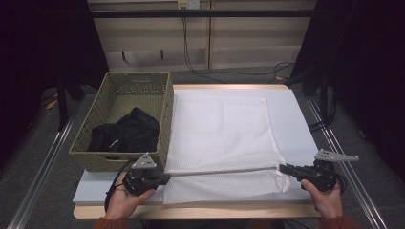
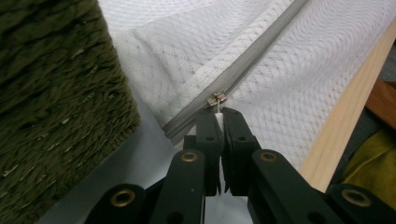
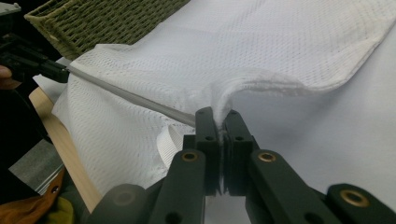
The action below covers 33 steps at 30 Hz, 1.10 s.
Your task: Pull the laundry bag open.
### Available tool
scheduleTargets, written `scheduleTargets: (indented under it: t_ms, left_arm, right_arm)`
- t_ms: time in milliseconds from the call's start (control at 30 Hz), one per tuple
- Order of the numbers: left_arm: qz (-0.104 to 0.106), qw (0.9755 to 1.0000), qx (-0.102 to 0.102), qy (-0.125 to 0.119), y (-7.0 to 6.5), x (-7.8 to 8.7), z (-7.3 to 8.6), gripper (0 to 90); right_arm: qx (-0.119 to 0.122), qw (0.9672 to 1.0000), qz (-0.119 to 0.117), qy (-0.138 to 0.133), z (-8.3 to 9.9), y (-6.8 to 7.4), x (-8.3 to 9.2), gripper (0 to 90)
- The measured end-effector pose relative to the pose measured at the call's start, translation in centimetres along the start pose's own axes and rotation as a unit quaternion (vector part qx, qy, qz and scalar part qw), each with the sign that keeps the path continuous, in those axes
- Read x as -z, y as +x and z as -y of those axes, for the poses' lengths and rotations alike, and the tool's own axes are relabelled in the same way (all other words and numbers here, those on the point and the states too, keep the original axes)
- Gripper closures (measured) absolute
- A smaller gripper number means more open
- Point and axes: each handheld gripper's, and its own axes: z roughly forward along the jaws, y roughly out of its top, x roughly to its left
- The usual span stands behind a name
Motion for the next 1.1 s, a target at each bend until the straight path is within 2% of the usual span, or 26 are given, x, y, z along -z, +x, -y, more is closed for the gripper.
scheduleTargets:
  t_ms: [67, 233, 300, 333, 367, 400, 433, 567, 600, 667, 733, 933, 967, 1000, 1100]
  left_arm:
    - [0.003, 1.0000, 0.003, -0.002, 0.2, 0.1, 0.0, 86.8]
    - [-0.002, 0.9999, -0.008, 0.006, 0.0, 0.1, 0.1, 86.8]
    - [0.000, 1.0000, -0.003, 0.002, 0.0, 0.1, 0.2, 86.8]
    - [-0.007, 0.9999, -0.003, 0.008, 0.0, 0.2, 0.2, 86.8]
    - [-0.014, 0.9998, -0.006, 0.011, 0.2, 0.4, 0.3, 86.8]
    - [-0.002, 1.0000, 0.005, 0.003, 0.3, 0.5, 0.4, 86.8]
    - [0.001, 1.0000, 0.009, -0.001, 0.4, 0.5, 0.4, 86.8]
    - [-0.005, 1.0000, -0.001, 0.007, 0.3, 0.4, 0.3, 86.8]
    - [-0.010, 0.9999, 0.001, 0.008, 0.3, 0.4, 0.4, 86.8]
    - [0.006, 0.9998, 0.019, -0.006, 0.8, 0.8, 0.5, 86.8]
    - [-0.011, 0.9999, 0.013, -0.003, 0.8, 1.0, 0.6, 86.8]
    - [-0.009, 0.9999, 0.011, -0.003, 0.8, 1.1, 0.7, 86.8]
    - [-0.011, 0.9999, 0.011, -0.001, 0.9, 1.2, 0.7, 86.8]
    - [-0.022, 0.9997, 0.015, -0.002, 0.8, 1.2, 0.8, 86.8]
    - [-0.012, 0.9997, 0.018, -0.004, 1.0, 1.3, 1.0, 86.8]
  right_arm:
    - [0.000, 1.0000, 0.003, -0.001, 0.0, 0.1, -0.1, 87.1]
    - [0.004, 1.0000, -0.002, 0.003, 0.0, 0.1, -0.1, 87.1]
    - [0.003, 1.0000, -0.001, 0.007, 0.1, 0.1, -0.1, 87.1]
    - [0.003, 1.0000, -0.003, 0.007, 0.1, 0.1, -0.2, 87.1]
    - [0.004, 0.9999, 0.006, 0.008, 0.1, 0.1, -0.2, 87.1]
    - [0.002, 1.0000, 0.003, 0.006, 0.1, 0.0, -0.1, 87.1]
    - [-0.002, 1.0000, 0.000, 0.002, 0.0, 0.0, 0.0, 87.1]
    - [0.003, 0.9999, 0.008, 0.007, 0.1, -0.1, -0.2, 87.1]
    - [0.001, 1.0000, 0.005, 0.005, 0.1, -0.1, -0.1, 87.2]
    - [0.000, 1.0000, 0.008, 0.003, 0.0, -0.2, 0.2, 87.2]
    - [-0.005, 0.9999, 0.010, -0.001, 0.0, -0.3, 0.4, 87.2]
    - [-0.003, 0.9999, 0.012, 0.006, 0.2, -0.4, 0.2, 87.2]
    - [-0.001, 1.0000, 0.007, 0.006, 0.2, -0.4, 0.2, 87.2]
    - [-0.002, 0.9999, 0.011, 0.007, 0.2, -0.3, 0.2, 87.2]
    - [-0.002, 0.9999, 0.014, 0.005, 0.1, -0.4, 0.3, 87.2]
